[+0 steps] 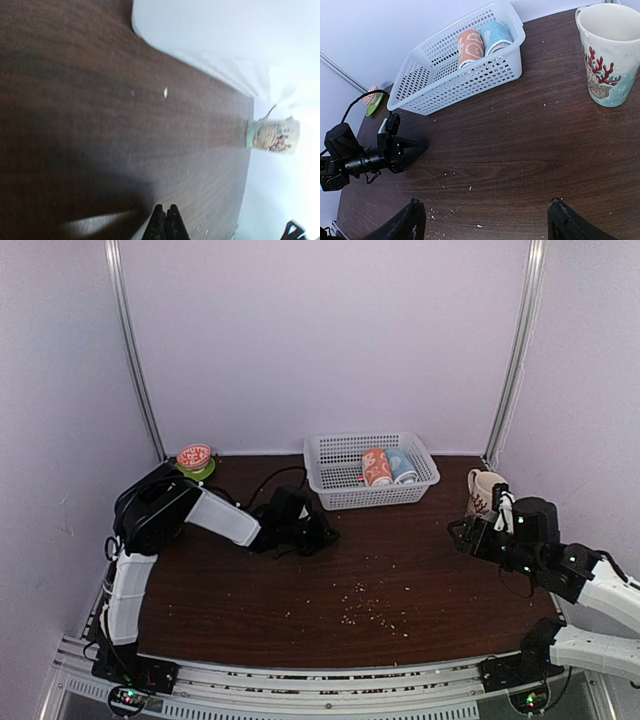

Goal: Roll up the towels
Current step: Reset both arms

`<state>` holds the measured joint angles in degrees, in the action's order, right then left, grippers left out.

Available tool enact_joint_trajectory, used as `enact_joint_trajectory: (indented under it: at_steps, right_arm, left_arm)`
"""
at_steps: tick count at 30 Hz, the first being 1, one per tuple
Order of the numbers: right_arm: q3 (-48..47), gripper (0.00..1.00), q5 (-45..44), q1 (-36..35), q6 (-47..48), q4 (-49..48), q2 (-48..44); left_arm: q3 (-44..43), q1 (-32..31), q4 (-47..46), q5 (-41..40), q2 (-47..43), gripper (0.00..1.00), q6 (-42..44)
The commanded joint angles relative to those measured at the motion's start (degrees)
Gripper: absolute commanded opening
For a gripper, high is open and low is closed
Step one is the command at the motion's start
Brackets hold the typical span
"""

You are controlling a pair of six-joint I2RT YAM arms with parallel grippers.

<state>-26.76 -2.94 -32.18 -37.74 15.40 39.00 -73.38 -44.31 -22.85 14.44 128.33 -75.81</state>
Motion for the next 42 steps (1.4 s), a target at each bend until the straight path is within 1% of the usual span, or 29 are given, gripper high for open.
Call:
enact_joint_trajectory:
  at_steps: [1,7,14,18,23,25,27,30,31,32,35,36,37,39,40,41,42]
  right_arm:
    - [2.5,0.84,-1.9,-0.2,-1.0,-2.1,-0.6]
    - [3.2,0.84,-1.3,-0.2,-0.8,-2.7,-0.7]
    - [3.4,0.84,-2.2,-0.2,0.8,-0.4,-2.2]
    - [3.6,0.84,-2.6,-0.2,0.8,0.5,-3.3]
    - [3.9,0.84,-2.6,-0.3,0.6,1.6,-4.7]
    - [3.6,0.85,-2.3,-0.2,0.9,1.9,-5.1]
    - [2.8,0.87,-1.5,-0.2,2.0,2.3,-5.2]
    - [1.4,0.92,-2.9,-0.3,2.9,3.2,-5.0]
    - [1.3,0.98,-3.5,-0.2,2.2,3.1,-4.7]
    - [1.3,1.0,-3.8,-0.1,1.1,2.8,-4.2]
    - [2.4,0.99,-3.0,0.7,-3.2,-0.4,-2.7]
    - [3.1,1.0,-2.9,1.0,-4.6,-1.6,-2.4]
    - [3.9,1.0,-2.6,1.4,-5.5,-3.0,-2.3]
    - [5.5,1.0,-3.9,1.8,-8.2,-5.5,-2.7]
    - [6.1,1.0,-4.8,1.8,-9.0,-6.4,-3.1]
    - [6.5,1.0,-5.4,1.9,-8.8,-7.0,-3.3]
    - [6.5,1.0,-5.9,1.9,-8.2,-7.2,-3.4]
  left_arm:
    - [-3.5,0.3,-7.7,-5.4,2.2,0.0,-6.7]
    - [-5.7,1.6,-9.7,-9.3,4.6,0.0,-10.4]
    - [-10.8,3.1,-7.7,-9.8,7.6,0.0,-11.5]
    - [-10.8,4.2,-9.8,-10.1,8.1,0.0,-13.4]
    - [-10.9,5.7,-10.9,-8.8,7.5,0.01,-13.0]
    - [-8.7,5.6,-11.0,-8.5,5.9,0.02,-11.3]
    - [-4.0,5.0,-9.8,-10.5,1.8,0.06,-7.8]
    - [3.1,3.3,-6.1,-13.9,-6.3,0.17,-2.0]
    - [5.5,2.8,-5.0,-14.3,-8.7,0.2,-0.6]
    - [8.0,2.4,-3.9,-14.7,-11.5,0.23,0.8]
    - [13.7,0.9,3.5,-17.5,-20.7,0.31,6.4]
    - [14.4,0.2,8.3,-19.3,-23.4,0.32,9.0]
    - [13.7,-0.6,15.9,-23.1,-25.8,0.32,12.1]
    - [10.6,-3.4,30.5,-33.2,-29.8,0.33,19.6]
    - [9.9,-4.9,35.7,-38.1,-31.8,0.34,23.5]
    - [10.1,-6.3,40.7,-42.5,-34.0,0.34,25.4]
    - [11.0,-7.6,43.3,-46.4,-36.2,0.37,26.7]
